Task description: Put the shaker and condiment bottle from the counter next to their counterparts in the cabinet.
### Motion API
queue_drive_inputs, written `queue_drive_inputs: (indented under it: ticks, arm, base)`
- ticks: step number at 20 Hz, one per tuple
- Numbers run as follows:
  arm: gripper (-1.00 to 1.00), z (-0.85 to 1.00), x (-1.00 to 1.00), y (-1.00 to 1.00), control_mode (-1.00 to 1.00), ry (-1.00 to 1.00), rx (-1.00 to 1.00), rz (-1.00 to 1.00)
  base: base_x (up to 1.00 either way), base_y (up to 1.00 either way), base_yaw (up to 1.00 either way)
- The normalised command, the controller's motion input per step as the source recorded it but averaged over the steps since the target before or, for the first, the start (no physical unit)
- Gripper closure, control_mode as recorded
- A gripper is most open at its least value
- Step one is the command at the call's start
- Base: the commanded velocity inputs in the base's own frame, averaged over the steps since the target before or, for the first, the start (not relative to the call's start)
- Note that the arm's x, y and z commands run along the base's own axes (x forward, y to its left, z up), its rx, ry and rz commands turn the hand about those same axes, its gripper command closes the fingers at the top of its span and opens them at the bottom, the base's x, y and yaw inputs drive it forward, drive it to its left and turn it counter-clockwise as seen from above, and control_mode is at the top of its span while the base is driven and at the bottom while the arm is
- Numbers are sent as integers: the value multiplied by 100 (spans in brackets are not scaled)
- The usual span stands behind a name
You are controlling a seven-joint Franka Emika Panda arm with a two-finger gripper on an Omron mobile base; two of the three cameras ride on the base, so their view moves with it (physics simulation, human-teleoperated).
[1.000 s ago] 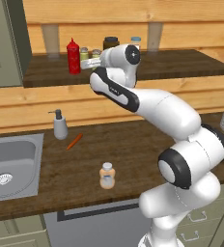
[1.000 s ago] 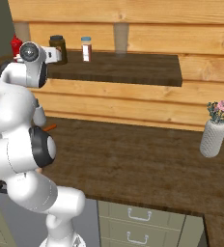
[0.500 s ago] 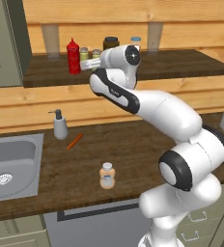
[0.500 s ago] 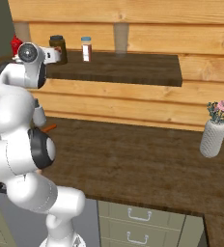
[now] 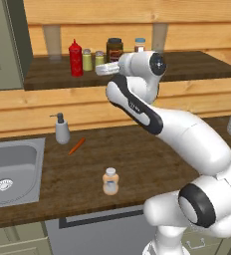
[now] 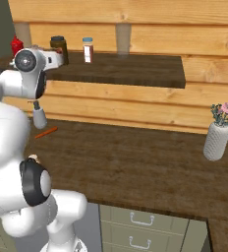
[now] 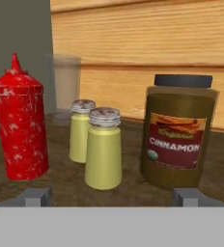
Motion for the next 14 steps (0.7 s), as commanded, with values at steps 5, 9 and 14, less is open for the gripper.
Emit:
queue_drive_inputs:
  ticks: [5,9,14]
  arm:
    - [-100,9,-91,-87,-100,-11,1,6]
    - [-100,0,-100,-87,-100,-6,0,24]
    - [-100,-26,-92,-84,-100,0,-5,39]
  base:
    - [0,0,0]
    - [0,0,0]
    - [0,0,0]
